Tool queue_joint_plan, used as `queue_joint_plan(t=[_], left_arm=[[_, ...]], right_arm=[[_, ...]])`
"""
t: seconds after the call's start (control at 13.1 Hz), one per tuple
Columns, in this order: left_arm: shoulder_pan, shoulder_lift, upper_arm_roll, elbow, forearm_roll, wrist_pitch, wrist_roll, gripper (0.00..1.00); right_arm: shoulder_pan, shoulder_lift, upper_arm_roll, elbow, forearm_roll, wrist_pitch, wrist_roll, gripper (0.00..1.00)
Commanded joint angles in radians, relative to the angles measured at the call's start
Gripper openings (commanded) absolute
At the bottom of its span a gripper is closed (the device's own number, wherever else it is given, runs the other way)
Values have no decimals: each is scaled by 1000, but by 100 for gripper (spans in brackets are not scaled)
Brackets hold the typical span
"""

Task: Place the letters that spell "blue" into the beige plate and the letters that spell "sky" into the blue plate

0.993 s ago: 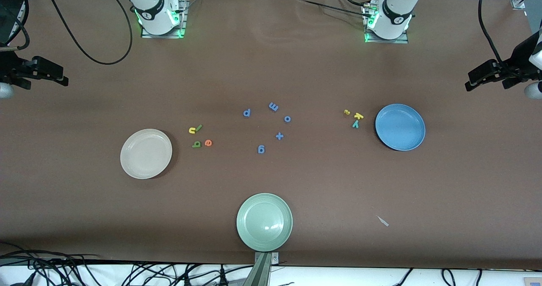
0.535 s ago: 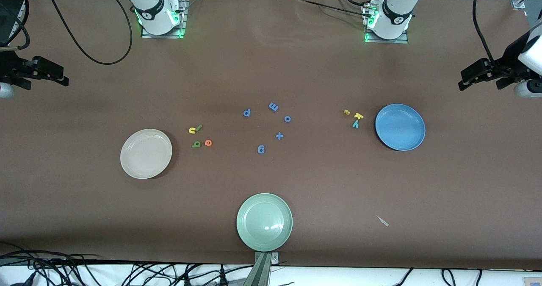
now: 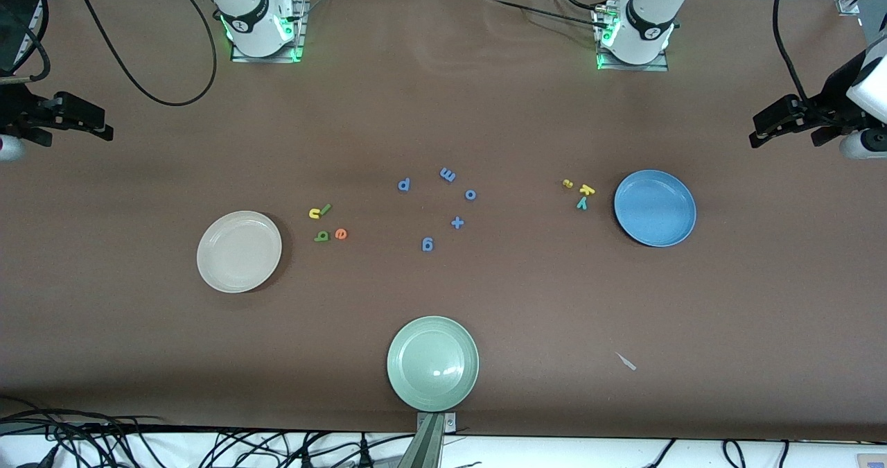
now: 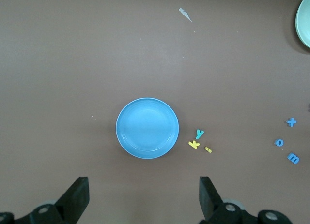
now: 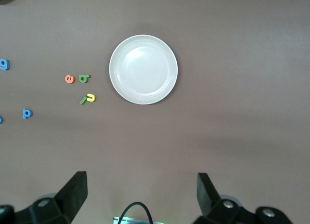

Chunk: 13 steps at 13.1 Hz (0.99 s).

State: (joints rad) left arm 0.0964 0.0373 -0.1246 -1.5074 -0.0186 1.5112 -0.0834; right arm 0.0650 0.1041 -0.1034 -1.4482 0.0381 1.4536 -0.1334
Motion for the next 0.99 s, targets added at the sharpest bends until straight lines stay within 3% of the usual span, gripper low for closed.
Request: queue_joint_plan(t=[0.0, 0.69, 0.92], left_arm=[[6, 16, 0, 18, 29, -5, 88, 100], [43, 35, 5, 13, 9, -12, 94, 100], [42, 33, 3, 10, 51, -23, 94, 100]], right_arm=[[-4, -9, 7, 2, -4, -12, -9, 100], [-2, -41, 11, -30, 0, 16, -2, 100], [-2, -125, 13, -154, -1, 77, 3, 100]])
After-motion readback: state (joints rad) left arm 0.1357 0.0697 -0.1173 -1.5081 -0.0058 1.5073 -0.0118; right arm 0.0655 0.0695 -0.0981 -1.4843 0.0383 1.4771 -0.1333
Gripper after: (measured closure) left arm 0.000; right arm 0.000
